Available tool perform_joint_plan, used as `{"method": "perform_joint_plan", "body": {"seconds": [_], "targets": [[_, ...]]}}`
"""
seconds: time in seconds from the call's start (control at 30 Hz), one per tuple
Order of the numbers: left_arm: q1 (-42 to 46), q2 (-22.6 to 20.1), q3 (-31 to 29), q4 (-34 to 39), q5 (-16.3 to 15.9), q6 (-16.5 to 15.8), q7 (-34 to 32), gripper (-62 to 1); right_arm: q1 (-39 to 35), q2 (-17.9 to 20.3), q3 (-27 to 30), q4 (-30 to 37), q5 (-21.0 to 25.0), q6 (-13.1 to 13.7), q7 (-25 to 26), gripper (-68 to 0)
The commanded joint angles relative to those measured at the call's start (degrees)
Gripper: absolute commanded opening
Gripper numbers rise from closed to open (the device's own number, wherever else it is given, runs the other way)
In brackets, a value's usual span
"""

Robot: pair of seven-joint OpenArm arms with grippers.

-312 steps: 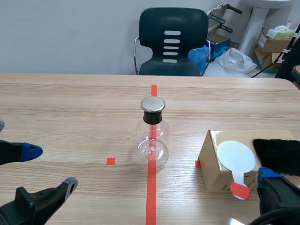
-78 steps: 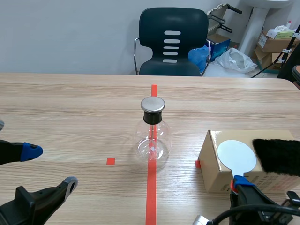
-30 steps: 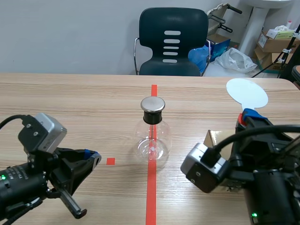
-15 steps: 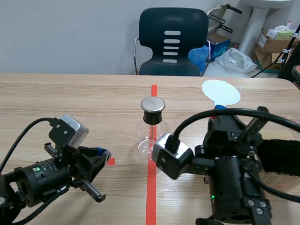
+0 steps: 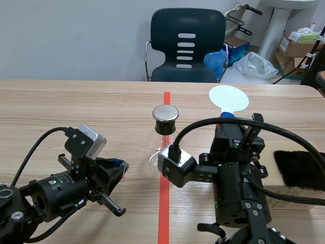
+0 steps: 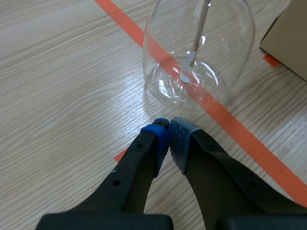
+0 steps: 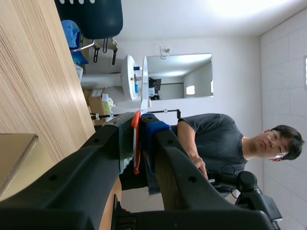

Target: Do the electroscope experiment

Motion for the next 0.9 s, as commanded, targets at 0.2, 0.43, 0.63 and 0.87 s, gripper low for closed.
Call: {"method": "perform_joint_plan", "body": {"seconds": [0.2,0.43,0.63,0.87], "targets": [[-0.79,0.57,0.61,0.59,0.04,-0.13,-0.63,-56.7,0.87,-0.04,-1.01,0.07,-0.02,0.11,-0.68,-66.7],[-0.76,0.52,0.61,0.59,0.09,-0.15,-0.59,-56.7,0.87,-0.04,-1.01,0.07,0.87,0.9,-0.81,-66.7],[-0.76,0.52,0.61,0.59,0.09,-0.15,-0.37,-56.7,0.87,-0.04,-1.01,0.07,1.07,0.9,-0.81,-66.7],[-0.76,0.55,0.61,0.61,0.09,-0.15,0.35,-56.7,0.87,-0.04,-0.98,0.07,1.07,0.9,-0.83,-66.7]]}}
